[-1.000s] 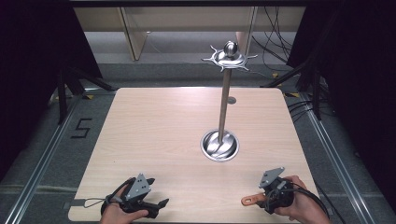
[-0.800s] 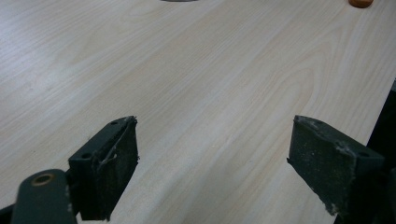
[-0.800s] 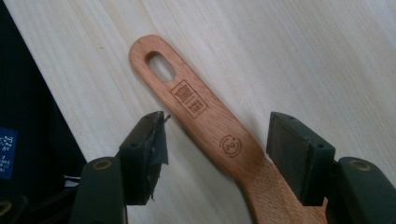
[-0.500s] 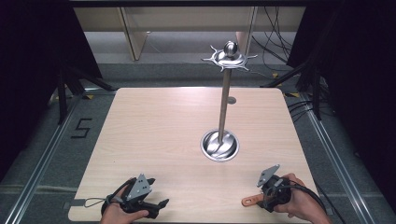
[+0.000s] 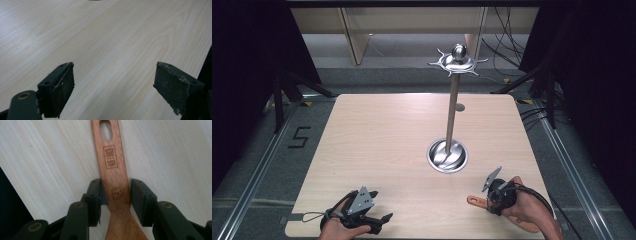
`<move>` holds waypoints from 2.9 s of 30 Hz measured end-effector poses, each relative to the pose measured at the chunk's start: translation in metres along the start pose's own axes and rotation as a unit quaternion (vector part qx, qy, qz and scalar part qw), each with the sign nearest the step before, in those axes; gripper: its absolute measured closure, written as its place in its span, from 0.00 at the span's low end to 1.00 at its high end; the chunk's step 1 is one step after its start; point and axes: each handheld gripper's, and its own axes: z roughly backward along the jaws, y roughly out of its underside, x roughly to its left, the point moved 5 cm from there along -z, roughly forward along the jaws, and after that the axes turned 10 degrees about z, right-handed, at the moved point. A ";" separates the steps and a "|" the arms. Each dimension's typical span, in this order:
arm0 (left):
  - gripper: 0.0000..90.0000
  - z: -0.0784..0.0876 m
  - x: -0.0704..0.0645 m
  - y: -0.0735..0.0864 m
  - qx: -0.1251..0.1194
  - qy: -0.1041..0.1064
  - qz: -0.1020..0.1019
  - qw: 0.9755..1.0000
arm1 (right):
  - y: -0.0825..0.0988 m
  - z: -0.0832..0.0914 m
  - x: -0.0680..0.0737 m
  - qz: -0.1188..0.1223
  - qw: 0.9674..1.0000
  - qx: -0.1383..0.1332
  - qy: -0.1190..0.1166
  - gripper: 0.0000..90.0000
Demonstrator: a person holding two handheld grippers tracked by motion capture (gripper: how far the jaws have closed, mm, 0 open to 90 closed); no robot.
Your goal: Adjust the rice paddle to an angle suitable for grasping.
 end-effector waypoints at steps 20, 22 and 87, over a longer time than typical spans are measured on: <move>0.18 0.002 -0.001 -0.001 -0.005 -0.002 0.000 1.000 | -0.019 -0.003 -0.009 0.043 0.998 0.036 -0.001 0.74; 0.18 0.002 -0.001 -0.002 -0.008 -0.004 0.001 1.000 | -0.020 -0.003 -0.009 0.035 0.999 0.030 0.005 0.74; 0.18 0.001 0.000 -0.002 -0.015 -0.003 -0.001 1.000 | -0.044 0.186 -0.041 -0.072 0.875 -0.451 0.159 0.75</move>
